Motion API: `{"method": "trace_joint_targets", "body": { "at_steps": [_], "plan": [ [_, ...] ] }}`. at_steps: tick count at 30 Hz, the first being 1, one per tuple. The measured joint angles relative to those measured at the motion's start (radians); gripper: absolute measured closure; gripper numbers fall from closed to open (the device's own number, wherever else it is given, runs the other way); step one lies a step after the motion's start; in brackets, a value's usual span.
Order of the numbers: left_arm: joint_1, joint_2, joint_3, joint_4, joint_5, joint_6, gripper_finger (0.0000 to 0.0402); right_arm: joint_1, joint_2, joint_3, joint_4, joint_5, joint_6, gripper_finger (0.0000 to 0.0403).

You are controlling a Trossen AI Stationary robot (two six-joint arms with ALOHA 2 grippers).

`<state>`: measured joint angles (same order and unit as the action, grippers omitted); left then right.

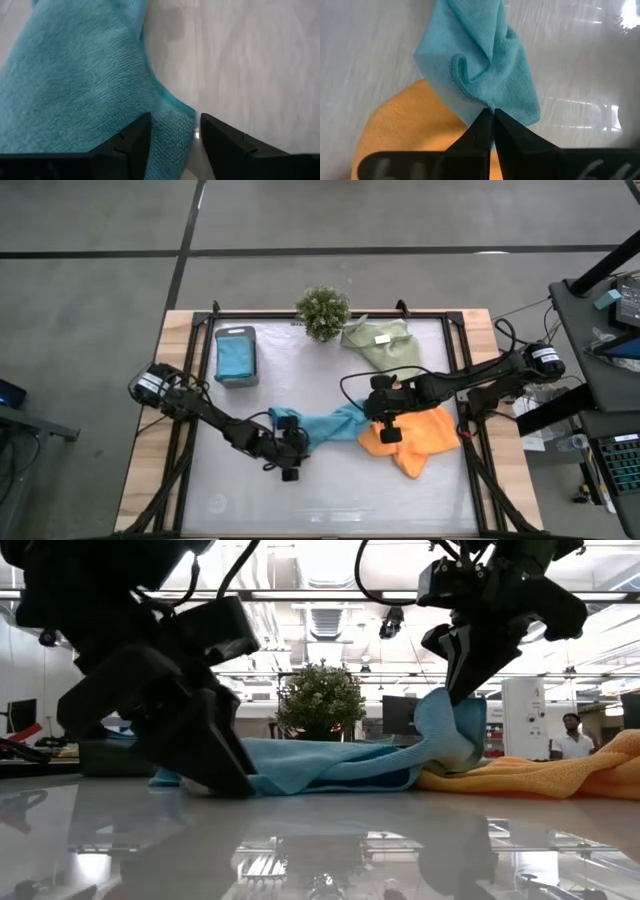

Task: Fold microfiber towels
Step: Fold the blue microfiber cloth

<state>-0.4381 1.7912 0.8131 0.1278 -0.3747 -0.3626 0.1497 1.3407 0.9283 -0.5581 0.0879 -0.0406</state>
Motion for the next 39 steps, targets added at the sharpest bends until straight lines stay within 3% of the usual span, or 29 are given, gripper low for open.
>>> {"method": "trace_joint_targets", "body": {
  "at_steps": [3,8,10,15,21,31,39],
  "plan": [
    [0.0,-0.002,-0.017,0.012,-0.002,-0.016,0.0285,0.0,0.0,0.0,0.002,0.0,0.001,0.0394],
    [0.001,-0.027,-0.02,-0.014,0.005,0.028,0.0378,0.0,-0.001,0.0,0.015,0.0,-0.002,0.0394],
    [0.0,-0.058,-0.022,-0.033,0.014,0.037,0.0393,0.0,-0.002,0.0,0.016,0.0,-0.009,0.0394],
    [-0.006,-0.196,-0.021,-0.151,0.013,0.078,0.04,0.0,-0.033,0.003,0.007,0.0,-0.01,0.0394],
    [-0.022,-0.459,-0.015,-0.247,0.008,0.141,0.0401,0.003,-0.112,0.052,-0.036,-0.003,-0.037,0.0394],
    [-0.027,-0.89,-0.015,-0.463,0.006,0.142,0.0401,-0.033,-0.183,0.165,-0.035,-0.031,-0.283,0.0394],
    [-0.026,-1.146,-0.012,-0.574,-0.076,0.191,0.0401,-0.163,-0.168,0.248,-0.035,0.159,-0.495,0.0394]
  ]
}}
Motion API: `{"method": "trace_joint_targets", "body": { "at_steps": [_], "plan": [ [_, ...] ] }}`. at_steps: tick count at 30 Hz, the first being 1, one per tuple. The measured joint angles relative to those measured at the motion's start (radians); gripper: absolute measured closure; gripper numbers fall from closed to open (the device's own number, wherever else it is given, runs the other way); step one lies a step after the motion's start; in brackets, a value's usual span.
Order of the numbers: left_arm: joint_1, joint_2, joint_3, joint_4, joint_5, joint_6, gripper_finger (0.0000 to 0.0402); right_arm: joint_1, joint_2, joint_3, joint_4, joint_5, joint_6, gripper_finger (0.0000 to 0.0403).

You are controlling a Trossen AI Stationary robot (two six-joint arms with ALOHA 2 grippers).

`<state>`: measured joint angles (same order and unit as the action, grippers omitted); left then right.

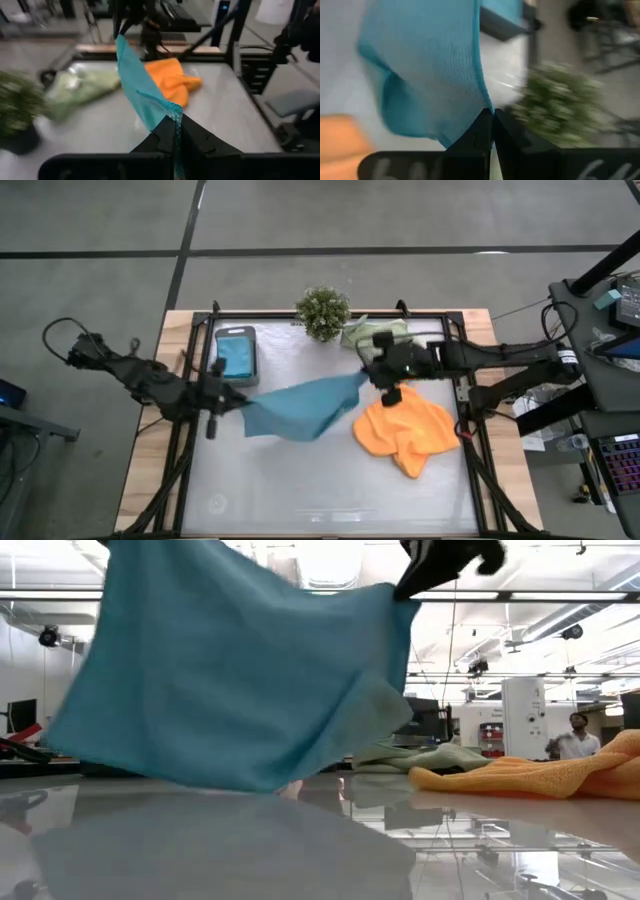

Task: Fold microfiber towels
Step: Fold the blue microfiber cloth

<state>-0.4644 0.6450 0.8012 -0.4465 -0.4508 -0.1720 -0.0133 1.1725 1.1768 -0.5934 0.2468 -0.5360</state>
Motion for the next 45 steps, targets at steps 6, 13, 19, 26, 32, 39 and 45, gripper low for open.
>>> {"method": "trace_joint_targets", "body": {
  "at_steps": [6,13,19,26,32,39,45],
  "plan": [
    [0.0,-0.098,0.027,-0.003,-0.097,0.129,0.0401,-0.103,-0.004,0.076,-0.014,-0.177,0.0,0.0394],
    [0.0,-0.147,0.004,-0.005,-0.103,0.131,0.0402,-0.133,-0.008,0.107,-0.05,-0.346,0.08,0.0394],
    [0.0,-0.127,-0.013,-0.005,-0.103,0.13,0.0402,-0.126,0.001,0.092,0.055,-0.099,0.093,0.0394],
    [0.0,-0.102,-0.016,-0.003,-0.185,0.129,0.0402,-0.183,0.01,0.089,0.005,-0.772,0.06,0.0394],
    [0.0,-0.104,-0.017,0.048,-0.242,0.129,0.0401,-0.192,0.01,0.105,0.048,-0.229,0.182,0.0394],
    [0.0,-0.104,-0.017,0.074,-0.243,0.128,0.0401,-0.218,0.007,0.128,-0.02,-0.926,0.16,0.0394],
    [0.0,-0.098,-0.019,0.072,-0.243,0.128,0.0401,-0.192,-0.006,0.128,0.039,-0.045,0.235,0.0394]
  ]
}}
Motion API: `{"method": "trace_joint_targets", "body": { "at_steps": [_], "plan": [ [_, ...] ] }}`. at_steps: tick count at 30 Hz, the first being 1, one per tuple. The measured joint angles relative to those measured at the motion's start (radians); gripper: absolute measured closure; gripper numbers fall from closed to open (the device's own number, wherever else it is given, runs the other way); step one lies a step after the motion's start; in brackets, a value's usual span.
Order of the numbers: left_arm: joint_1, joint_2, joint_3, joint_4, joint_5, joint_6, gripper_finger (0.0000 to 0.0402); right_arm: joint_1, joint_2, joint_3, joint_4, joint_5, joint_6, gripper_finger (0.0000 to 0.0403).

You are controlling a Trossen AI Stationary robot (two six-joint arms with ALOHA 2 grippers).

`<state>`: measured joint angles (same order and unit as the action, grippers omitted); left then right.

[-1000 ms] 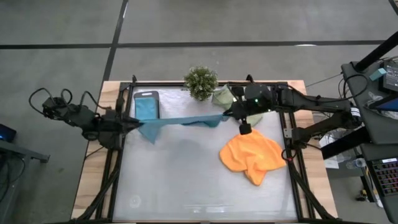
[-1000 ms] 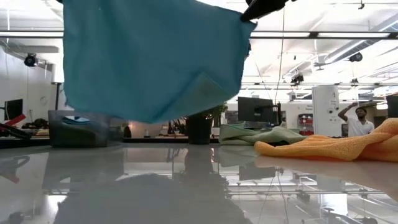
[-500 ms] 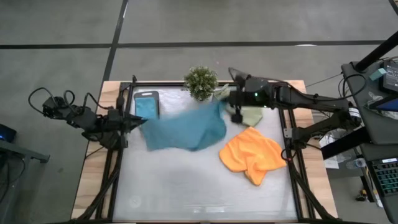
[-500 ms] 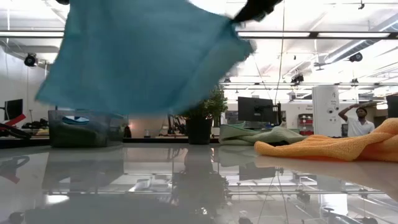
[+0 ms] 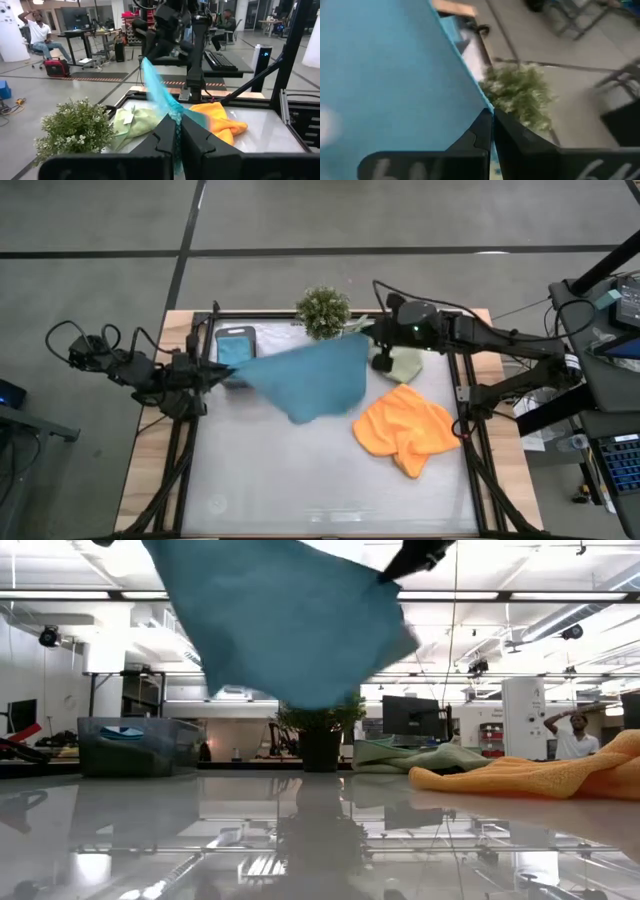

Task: Fold microfiber towels
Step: Fold the blue microfiber cloth

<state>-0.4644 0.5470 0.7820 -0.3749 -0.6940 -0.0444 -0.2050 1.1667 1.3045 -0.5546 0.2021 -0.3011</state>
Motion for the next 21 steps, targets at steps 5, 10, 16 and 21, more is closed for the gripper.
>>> {"method": "trace_joint_targets", "body": {
  "at_steps": [5,10,16,21],
  "plan": [
    [0.0,0.009,-0.001,-0.001,0.0,0.0,0.0401,0.007,0.008,-0.003,-0.13,-0.413,-0.056,0.0394],
    [0.0,0.005,-0.002,-0.066,0.015,-0.115,0.0401,0.02,0.034,-0.007,-0.143,-0.316,-0.025,0.0394],
    [0.0,0.026,-0.065,-0.149,0.284,-0.408,0.0401,0.044,0.039,-0.064,-0.21,-0.335,0.048,0.0394],
    [-0.001,0.115,-0.096,-0.169,0.352,-0.445,0.0401,0.069,0.039,-0.115,-0.167,-0.282,-0.001,0.0394]
  ]
}}
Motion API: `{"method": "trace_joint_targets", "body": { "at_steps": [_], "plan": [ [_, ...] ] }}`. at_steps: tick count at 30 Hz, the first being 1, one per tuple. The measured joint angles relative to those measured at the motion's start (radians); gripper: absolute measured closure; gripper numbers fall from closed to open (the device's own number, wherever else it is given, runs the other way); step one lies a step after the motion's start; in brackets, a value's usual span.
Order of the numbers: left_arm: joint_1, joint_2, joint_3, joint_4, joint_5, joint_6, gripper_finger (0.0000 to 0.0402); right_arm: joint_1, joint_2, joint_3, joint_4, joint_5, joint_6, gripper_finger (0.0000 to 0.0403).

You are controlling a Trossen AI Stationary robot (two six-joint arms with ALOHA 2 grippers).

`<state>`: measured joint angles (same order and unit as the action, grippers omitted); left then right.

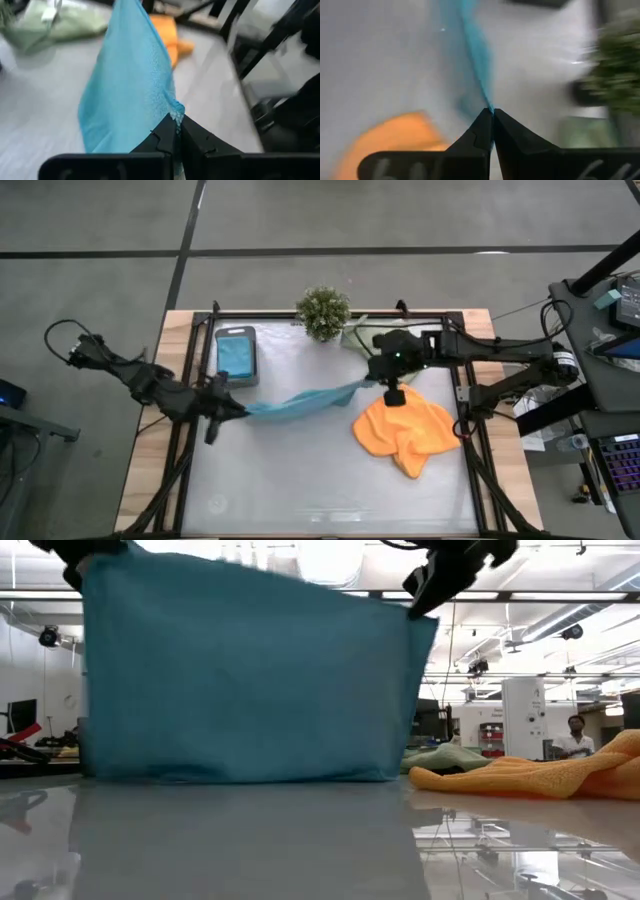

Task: Fold microfiber towels
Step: Fold the blue microfiber cloth

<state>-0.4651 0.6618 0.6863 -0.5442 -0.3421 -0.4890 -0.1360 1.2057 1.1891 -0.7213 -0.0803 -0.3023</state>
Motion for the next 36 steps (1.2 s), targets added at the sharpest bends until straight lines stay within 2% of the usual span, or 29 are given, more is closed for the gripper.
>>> {"method": "trace_joint_targets", "body": {
  "at_steps": [3,5,6,9,13,15,19,22,27,30,33,36],
  "plan": [
    [0.001,0.02,0.004,-0.058,-0.017,0.006,0.0401,-0.007,0.0,-0.003,0.078,0.201,-0.041,0.0394],
    [0.001,0.015,0.028,-0.095,-0.072,0.006,0.0401,-0.014,0.0,-0.004,0.136,0.334,-0.085,0.0394],
    [0.002,0.007,0.042,-0.133,-0.093,0.003,0.0401,-0.021,0.0,-0.004,0.16,0.363,-0.1,0.0394],
    [0.003,-0.01,0.071,-0.246,-0.109,-0.002,0.0401,-0.035,-0.001,-0.003,0.192,0.341,-0.121,0.0394],
    [0.001,-0.035,0.108,-0.245,-0.108,0.005,0.0401,-0.029,-0.001,-0.001,0.12,0.323,-0.068,0.0394],
    [0.0,-0.036,0.116,-0.229,-0.076,0.02,0.0401,-0.021,-0.002,-0.001,0.082,0.281,-0.024,0.0394],
    [-0.002,0.018,0.106,-0.177,0.044,0.053,0.0401,0.007,-0.002,-0.012,0.017,0.082,0.063,0.0394],
    [-0.01,0.104,0.098,-0.111,0.14,0.035,0.0401,0.053,-0.002,-0.033,-0.009,-0.029,0.141,0.0394],
    [-0.086,0.277,0.098,0.034,0.295,-0.046,0.0401,0.179,-0.003,-0.089,-0.007,-0.079,0.247,0.0394],
    [-0.153,0.374,0.102,0.164,0.335,-0.128,0.0401,0.267,-0.001,-0.13,-0.002,-0.098,0.317,0.0394],
    [-0.212,0.49,0.097,0.274,0.337,-0.185,0.0401,0.343,0.005,-0.169,0.028,-0.181,0.372,0.0394],
    [-0.244,0.597,0.098,0.46,0.341,-0.216,0.0401,0.404,0.006,-0.209,0.075,-0.26,0.419,0.0394]
  ]
}}
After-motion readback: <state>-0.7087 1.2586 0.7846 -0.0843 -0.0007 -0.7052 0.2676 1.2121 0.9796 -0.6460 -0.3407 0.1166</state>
